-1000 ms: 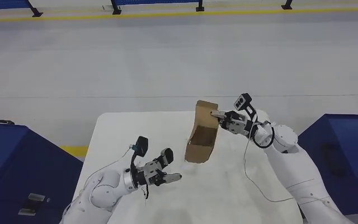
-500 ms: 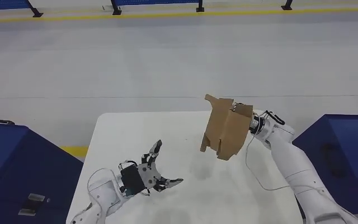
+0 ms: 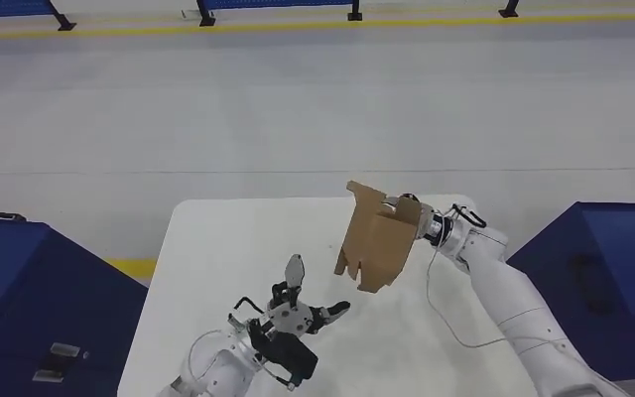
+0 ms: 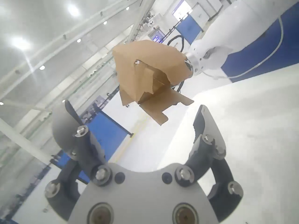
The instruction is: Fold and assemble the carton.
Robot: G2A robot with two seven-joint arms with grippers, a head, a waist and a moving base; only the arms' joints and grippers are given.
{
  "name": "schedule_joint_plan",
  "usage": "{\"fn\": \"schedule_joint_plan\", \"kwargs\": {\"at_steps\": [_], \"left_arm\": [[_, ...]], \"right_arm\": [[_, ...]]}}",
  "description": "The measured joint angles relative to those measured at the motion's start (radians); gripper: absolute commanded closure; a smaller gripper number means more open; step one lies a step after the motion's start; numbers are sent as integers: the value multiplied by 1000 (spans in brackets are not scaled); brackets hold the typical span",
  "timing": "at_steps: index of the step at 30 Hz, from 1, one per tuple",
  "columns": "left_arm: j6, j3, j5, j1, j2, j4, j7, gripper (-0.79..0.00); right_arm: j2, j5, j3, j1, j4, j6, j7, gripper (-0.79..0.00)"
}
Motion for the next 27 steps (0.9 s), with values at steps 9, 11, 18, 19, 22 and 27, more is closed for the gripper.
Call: {"fn": "schedule_joint_plan", "kwargs": {"at_steps": [9, 11, 18, 19, 22, 27], "left_arm": [[135, 81, 57, -55, -28, 43, -68, -785], [154, 91, 61, -64, -32, 52, -71, -785], [229, 98, 67, -74, -43, 62, -77, -785], [238, 98, 68, -74, -44, 62, -73, -776], [260, 100, 81, -74, -46, 63, -63, -711], [280, 107, 98, -78, -52, 58, -76, -640]], "right_arm": [[-5, -8, -1, -1, 0, -5, -1, 0], [-6, -11, 0, -1, -1, -6, 0, 0], [-9, -16, 1, -3, -6, -2, 1, 0], [-9, -17, 0, -4, -8, -1, 0, 0], [-11, -22, -5, -6, -13, -1, -3, 0], [-14, -30, -9, -9, -15, 1, -2, 0]]}}
